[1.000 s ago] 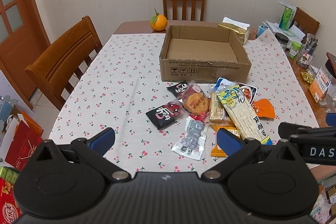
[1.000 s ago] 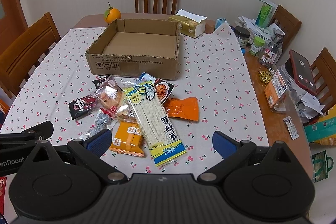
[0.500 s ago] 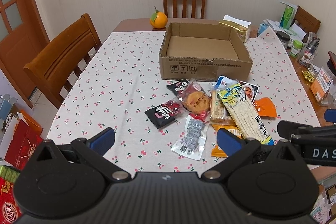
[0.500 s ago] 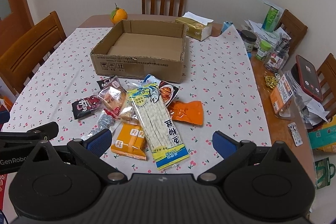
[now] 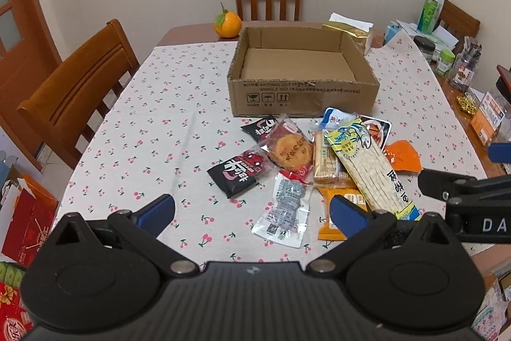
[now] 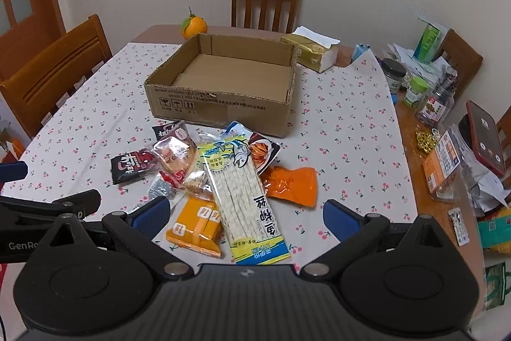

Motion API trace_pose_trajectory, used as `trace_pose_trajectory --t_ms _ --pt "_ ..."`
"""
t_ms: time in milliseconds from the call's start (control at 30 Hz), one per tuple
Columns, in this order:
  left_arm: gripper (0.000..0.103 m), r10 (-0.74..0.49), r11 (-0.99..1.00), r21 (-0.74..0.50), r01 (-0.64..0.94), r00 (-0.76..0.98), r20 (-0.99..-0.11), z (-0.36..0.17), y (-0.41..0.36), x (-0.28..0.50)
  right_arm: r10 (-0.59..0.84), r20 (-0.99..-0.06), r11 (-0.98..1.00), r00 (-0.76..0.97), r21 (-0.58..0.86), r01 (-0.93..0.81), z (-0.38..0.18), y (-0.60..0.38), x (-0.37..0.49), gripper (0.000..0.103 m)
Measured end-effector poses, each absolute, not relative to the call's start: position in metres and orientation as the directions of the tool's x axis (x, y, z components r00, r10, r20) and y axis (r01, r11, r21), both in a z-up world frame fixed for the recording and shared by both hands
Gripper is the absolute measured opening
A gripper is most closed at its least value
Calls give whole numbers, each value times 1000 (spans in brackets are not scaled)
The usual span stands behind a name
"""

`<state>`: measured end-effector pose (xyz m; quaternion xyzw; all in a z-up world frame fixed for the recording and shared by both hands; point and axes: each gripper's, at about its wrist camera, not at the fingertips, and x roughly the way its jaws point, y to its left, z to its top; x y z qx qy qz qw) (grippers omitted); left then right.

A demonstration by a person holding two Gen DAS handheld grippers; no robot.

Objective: Organize snacks

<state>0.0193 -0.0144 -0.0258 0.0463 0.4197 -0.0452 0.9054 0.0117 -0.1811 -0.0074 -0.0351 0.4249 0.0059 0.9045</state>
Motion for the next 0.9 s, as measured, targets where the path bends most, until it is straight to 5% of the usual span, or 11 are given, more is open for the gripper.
trace_pose_trajectory --t_ms 400,900 --pt "102 -84 978 82 192 721 -688 -48 -24 22 37 -752 996 658 -23 -83 -21 -188 23 103" --pt "102 -178 959 2 282 613 -770 -107 -25 50 -20 -765 999 644 -43 -20 -47 -210 29 103"
